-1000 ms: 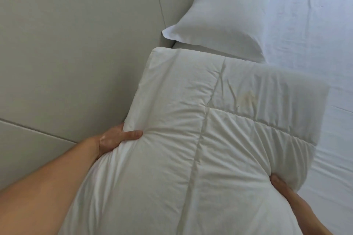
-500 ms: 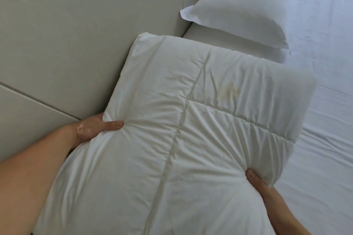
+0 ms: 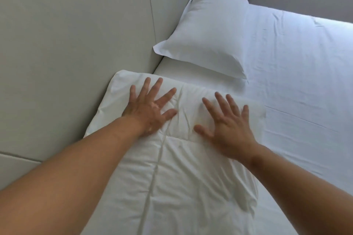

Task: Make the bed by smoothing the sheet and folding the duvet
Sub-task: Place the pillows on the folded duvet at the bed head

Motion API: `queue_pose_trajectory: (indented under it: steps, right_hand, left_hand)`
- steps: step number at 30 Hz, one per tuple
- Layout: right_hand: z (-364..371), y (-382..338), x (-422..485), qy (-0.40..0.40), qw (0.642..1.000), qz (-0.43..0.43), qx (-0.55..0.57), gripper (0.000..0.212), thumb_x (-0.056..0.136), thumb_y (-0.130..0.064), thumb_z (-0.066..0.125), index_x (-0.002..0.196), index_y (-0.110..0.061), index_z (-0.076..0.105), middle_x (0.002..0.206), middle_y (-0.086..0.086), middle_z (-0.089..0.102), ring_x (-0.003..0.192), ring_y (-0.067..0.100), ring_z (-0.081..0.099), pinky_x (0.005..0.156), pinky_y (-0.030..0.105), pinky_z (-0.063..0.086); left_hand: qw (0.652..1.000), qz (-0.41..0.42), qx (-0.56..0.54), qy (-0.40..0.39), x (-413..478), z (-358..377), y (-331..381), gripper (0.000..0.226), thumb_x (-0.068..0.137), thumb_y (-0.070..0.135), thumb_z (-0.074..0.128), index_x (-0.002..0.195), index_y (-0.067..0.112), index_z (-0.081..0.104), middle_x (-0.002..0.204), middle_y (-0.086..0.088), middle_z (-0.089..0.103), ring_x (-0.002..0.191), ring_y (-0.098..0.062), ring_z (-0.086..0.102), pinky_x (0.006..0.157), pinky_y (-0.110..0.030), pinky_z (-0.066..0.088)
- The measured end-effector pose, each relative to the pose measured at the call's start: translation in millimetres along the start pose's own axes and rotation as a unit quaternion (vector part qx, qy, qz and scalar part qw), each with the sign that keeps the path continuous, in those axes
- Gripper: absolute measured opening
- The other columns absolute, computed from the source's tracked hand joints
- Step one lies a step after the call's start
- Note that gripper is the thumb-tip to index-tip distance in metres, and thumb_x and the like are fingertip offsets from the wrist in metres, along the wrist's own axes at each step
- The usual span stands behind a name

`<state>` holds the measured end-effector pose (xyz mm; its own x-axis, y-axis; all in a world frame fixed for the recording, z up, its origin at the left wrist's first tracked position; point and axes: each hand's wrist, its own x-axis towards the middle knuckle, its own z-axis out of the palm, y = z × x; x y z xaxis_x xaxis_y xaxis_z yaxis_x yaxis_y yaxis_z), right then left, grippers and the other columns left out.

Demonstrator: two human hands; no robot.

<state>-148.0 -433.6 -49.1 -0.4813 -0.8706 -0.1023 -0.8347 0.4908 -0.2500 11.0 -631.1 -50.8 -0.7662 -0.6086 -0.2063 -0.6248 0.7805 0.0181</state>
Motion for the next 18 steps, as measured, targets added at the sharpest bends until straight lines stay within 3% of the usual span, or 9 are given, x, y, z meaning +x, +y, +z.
queue_pose_trajectory:
  steps: [3, 6, 13, 18]
  right_hand:
    - [31, 25, 26, -0.051, 0.998, 0.014, -0.034, 0.088, 0.079, -0.091, 0.011, 0.153, -0.049, -0.012, 0.168, -0.01, -0.012, 0.154, 0.019, -0.017, 0.119, 0.061, -0.008]
    - [63, 50, 36, -0.075, 0.996, 0.033, -0.026, 0.09, 0.077, -0.093, 0.008, 0.153, -0.049, -0.015, 0.167, -0.009, -0.013, 0.153, 0.017, -0.018, 0.12, 0.059, -0.011]
    - [111, 67, 54, -0.025, 0.999, 0.026, -0.008, 0.091, 0.078, -0.092, 0.006, 0.155, -0.047, -0.007, 0.168, -0.007, -0.006, 0.154, 0.015, -0.014, 0.121, 0.056, -0.009]
    - [130, 71, 61, -0.009, 1.0, 0.027, -0.011, 0.09, 0.081, -0.091, 0.01, 0.157, -0.044, -0.002, 0.169, -0.006, -0.004, 0.155, 0.017, -0.01, 0.122, 0.056, -0.007]
  left_hand:
    - [0.999, -0.007, 0.031, -0.001, 35, 27, 2, 0.072, 0.083, 0.082, -0.005, 0.147, 0.055, -0.022, 0.163, 0.006, -0.025, 0.15, -0.027, -0.026, 0.116, -0.063, -0.012]
    - [0.999, -0.011, 0.038, 0.03, 49, 68, 7, 0.072, 0.082, 0.081, -0.008, 0.147, 0.053, -0.024, 0.164, 0.005, -0.024, 0.15, -0.028, -0.024, 0.115, -0.064, -0.01]
    - [0.996, 0.001, -0.005, 0.094, 79, 120, -2, 0.073, 0.084, 0.081, -0.001, 0.151, 0.053, -0.009, 0.166, 0.007, -0.009, 0.153, -0.026, -0.011, 0.119, -0.061, -0.001]
    - [0.996, 0.008, -0.001, 0.093, 88, 127, -3, 0.073, 0.085, 0.08, 0.002, 0.153, 0.052, -0.003, 0.167, 0.006, -0.003, 0.154, -0.027, -0.006, 0.12, -0.061, 0.002]
